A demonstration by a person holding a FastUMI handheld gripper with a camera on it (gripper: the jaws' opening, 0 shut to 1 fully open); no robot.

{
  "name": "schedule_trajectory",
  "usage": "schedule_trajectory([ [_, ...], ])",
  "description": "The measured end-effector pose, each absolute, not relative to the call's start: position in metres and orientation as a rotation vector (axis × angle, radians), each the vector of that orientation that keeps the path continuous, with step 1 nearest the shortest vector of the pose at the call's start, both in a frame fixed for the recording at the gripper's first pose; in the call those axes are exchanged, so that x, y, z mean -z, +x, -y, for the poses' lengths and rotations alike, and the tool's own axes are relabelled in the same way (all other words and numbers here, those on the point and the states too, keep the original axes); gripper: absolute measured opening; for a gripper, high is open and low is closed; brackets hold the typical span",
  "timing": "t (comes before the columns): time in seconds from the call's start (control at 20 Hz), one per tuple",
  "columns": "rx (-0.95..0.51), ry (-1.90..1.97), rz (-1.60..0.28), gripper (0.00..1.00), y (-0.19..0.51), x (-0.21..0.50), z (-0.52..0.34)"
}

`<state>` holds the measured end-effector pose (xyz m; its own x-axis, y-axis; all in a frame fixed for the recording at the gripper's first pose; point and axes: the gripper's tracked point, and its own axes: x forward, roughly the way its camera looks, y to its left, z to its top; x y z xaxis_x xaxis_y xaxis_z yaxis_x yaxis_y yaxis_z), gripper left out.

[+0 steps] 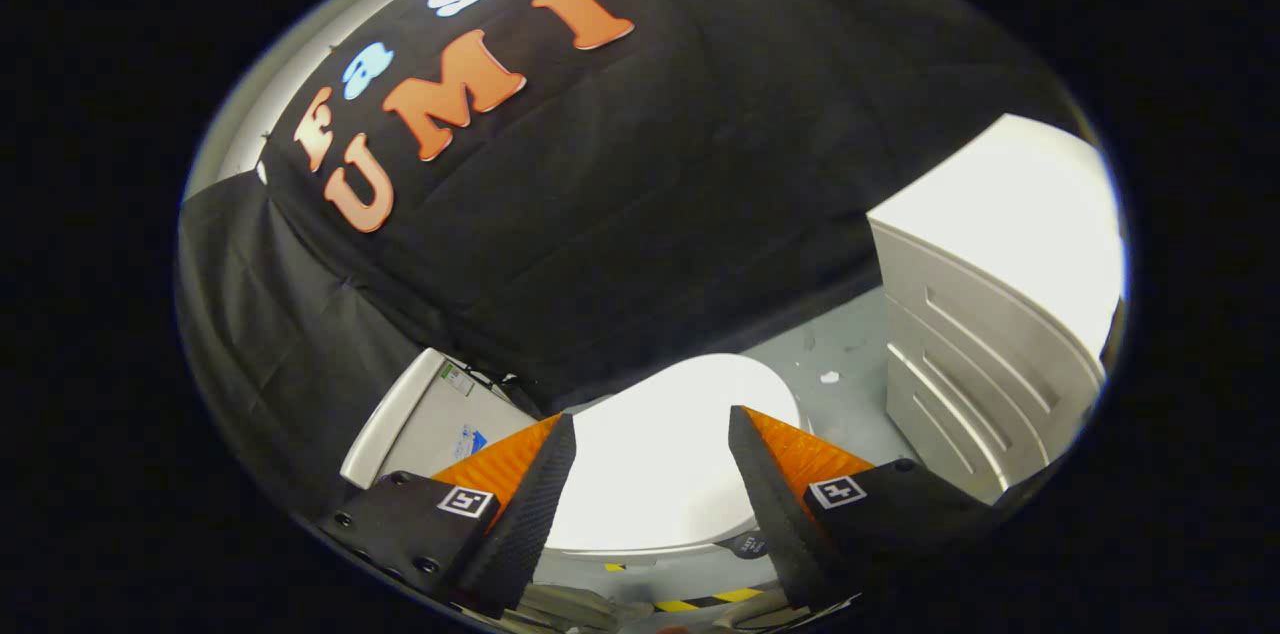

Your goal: Open the toilet lid.

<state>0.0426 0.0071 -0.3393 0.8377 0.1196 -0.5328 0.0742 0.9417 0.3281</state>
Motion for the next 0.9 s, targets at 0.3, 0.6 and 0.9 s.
schedule_trajectory([
  [0.3,0.1,0.478,-0.729,0.99,0.023,0.443,0.023],
  [0.6,0.179,0.553,-0.869,0.98,-0.02,0.546,0.042],
  [0.9,0.174,0.712,-0.919,0.9,-0.038,0.601,0.023],
])
